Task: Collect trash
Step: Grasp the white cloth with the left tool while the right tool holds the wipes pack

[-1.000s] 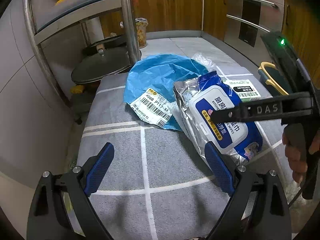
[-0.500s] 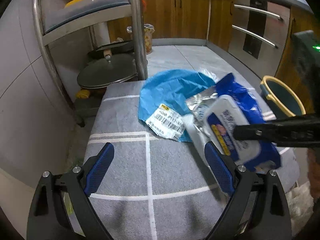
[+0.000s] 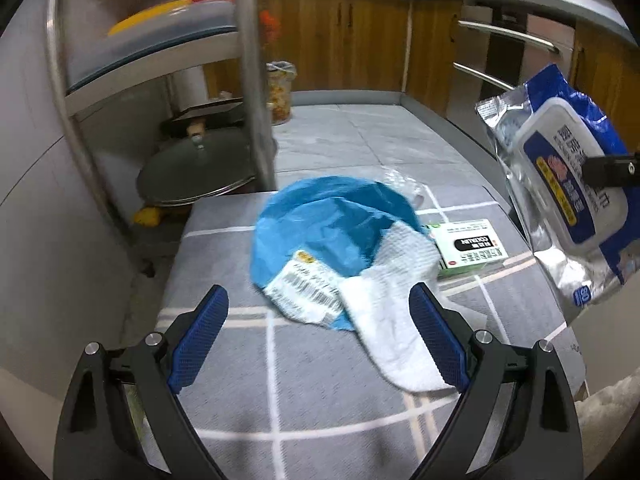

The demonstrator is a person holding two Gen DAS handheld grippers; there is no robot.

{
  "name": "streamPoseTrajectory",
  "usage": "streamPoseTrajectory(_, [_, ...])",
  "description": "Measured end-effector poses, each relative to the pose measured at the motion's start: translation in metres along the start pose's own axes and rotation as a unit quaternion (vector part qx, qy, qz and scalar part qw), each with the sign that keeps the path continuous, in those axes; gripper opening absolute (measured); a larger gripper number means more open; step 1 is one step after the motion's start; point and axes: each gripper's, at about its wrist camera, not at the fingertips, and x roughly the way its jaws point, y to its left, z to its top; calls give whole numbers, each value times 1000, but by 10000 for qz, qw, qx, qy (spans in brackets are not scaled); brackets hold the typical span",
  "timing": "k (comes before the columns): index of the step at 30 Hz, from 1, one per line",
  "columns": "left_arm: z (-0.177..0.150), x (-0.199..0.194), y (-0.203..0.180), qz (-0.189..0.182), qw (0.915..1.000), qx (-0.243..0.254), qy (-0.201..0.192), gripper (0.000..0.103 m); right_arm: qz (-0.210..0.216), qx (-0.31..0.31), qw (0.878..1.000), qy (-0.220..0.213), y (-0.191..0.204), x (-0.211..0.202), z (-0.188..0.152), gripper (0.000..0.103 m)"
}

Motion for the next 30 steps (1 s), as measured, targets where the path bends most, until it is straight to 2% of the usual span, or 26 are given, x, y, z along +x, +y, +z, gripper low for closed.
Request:
streamPoseTrajectory(7, [0, 42, -32, -327, 9988, 33, 354, 90, -66, 97, 9998, -128, -37, -6, 3, 12])
streamPoseTrajectory(10, [-9, 60, -47, -419, 9970, 156, 631, 82, -166, 134, 9997, -90, -53, -2, 1, 12])
streamPoseTrajectory(12, [-14, 71, -56, -449, 9955, 279, 788, 74, -217, 155, 9996, -70, -59, -2, 2, 12])
streamPoseTrajectory(13, [-16, 76, -60, -496, 9944, 327, 870, 67, -234, 188, 9995, -69, -64, -2, 2, 12])
streamPoseTrajectory(14, [-17, 79, -63, -555, 9934, 350, 937, 57, -237, 228, 9994, -74, -68, -3, 3, 12])
streamPoseTrajectory(15, [-18, 81, -64, -573, 9928, 371, 981, 52, -240, 254, 9994, -82, -71, -3, 3, 12])
streamPoseTrajectory(17, [-20, 84, -69, -597, 9914, 438, 1081, 29, -248, 288, 9992, -123, -76, -5, 5, 12])
streamPoseTrajectory(18, [-20, 84, -70, -562, 9911, 482, 1109, 24, -248, 294, 9992, -133, -76, -6, 6, 12])
streamPoseTrajectory(20, [-21, 81, -70, -556, 9914, 483, 1078, 14, -229, 315, 9991, -152, -77, -7, 7, 12])
streamPoseTrajectory(22, [-20, 75, -69, -520, 9926, 455, 1002, 9, -215, 308, 9991, -180, -77, -9, 6, 12])
streamPoseTrajectory(27, [-12, 55, -62, -441, 9955, 416, 733, 8, -186, 279, 9991, -266, -73, -14, 7, 12])
streamPoseTrajectory(30, [-4, 33, -62, -443, 9970, 446, 445, 7, -200, 299, 9988, -321, -72, -16, 8, 12])
